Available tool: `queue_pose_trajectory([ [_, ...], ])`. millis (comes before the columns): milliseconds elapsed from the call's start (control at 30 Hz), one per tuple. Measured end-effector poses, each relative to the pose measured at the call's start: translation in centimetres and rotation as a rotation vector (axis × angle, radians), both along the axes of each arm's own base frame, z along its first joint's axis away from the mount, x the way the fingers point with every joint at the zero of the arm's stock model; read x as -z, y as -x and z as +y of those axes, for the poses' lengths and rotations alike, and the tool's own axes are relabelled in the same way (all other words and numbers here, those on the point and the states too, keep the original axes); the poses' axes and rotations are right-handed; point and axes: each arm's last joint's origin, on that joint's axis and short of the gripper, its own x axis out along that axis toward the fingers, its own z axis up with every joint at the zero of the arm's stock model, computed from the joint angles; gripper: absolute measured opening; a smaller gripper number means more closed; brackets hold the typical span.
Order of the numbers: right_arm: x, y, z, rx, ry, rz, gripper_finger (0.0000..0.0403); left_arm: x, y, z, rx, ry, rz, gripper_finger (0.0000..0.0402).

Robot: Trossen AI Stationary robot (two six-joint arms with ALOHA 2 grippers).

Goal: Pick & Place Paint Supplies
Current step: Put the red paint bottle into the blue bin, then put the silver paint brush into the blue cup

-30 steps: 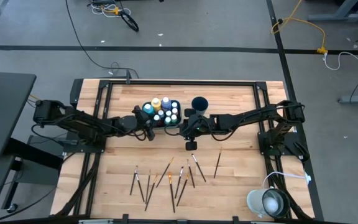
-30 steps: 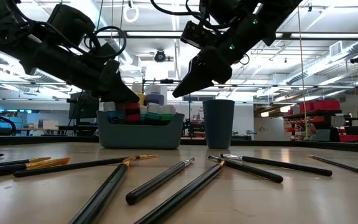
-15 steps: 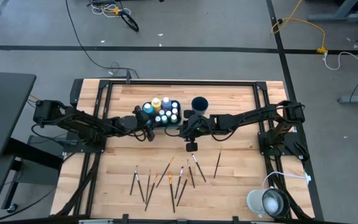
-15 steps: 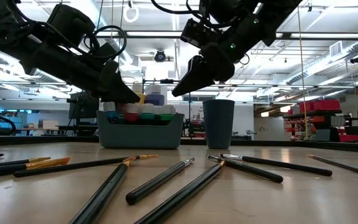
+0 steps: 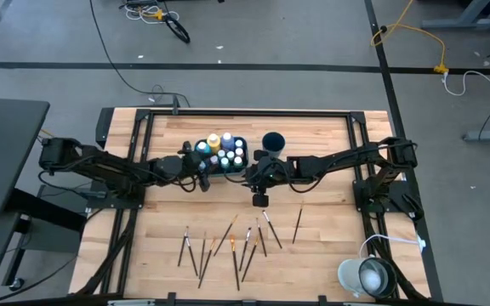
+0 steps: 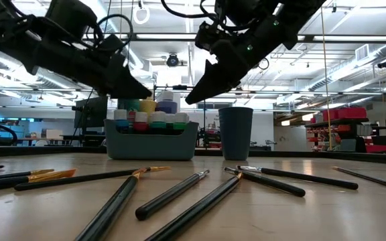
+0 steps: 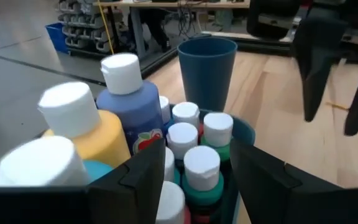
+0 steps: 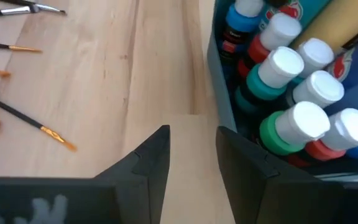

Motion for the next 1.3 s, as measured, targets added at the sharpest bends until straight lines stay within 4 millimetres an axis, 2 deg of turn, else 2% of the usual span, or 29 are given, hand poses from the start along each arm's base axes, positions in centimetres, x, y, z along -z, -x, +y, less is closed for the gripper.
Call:
queue_pose_trajectory([
  [133, 0.1, 0.0, 0.1, -0.001, 0.002, 0.008, 0.0135, -0.8, 0.2, 0.0, 0.003, 0.009, -0.043, 0.019],
  [333, 0.3, 0.2, 1.4, -0.052, -0.048, 0.033, 0.0137, -1.0, 0.3, -0.2, 0.058, 0.004, -0.045, 0.019],
  [500, 0.6, 0.6, 2.2, -0.029, -0.102, 0.08, 0.0164, -1.0, 0.2, -0.3, 0.098, 0.013, -0.048, 0.019],
  [700, 1.7, 1.8, 3.0, 0.104, -0.271, 0.229, 0.0195, -1.0, 0.2, -0.3, 0.104, 0.014, -0.049, 0.019],
  [933, 2.9, 3.6, 4.4, 0.285, -0.426, 0.436, 0.019, -1.1, 0.2, -0.3, 0.105, 0.014, -0.05, 0.019],
  [1133, 4.1, 3.2, 6.3, 0.28, -0.452, 0.437, 0.0179, -1.1, 0.2, -0.3, 0.105, 0.014, -0.054, 0.019],
  [1300, 4.6, 3.0, 7.1, 0.289, -0.378, 0.404, 0.0176, -1.1, 0.2, -0.3, 0.105, 0.014, -0.055, 0.019],
])
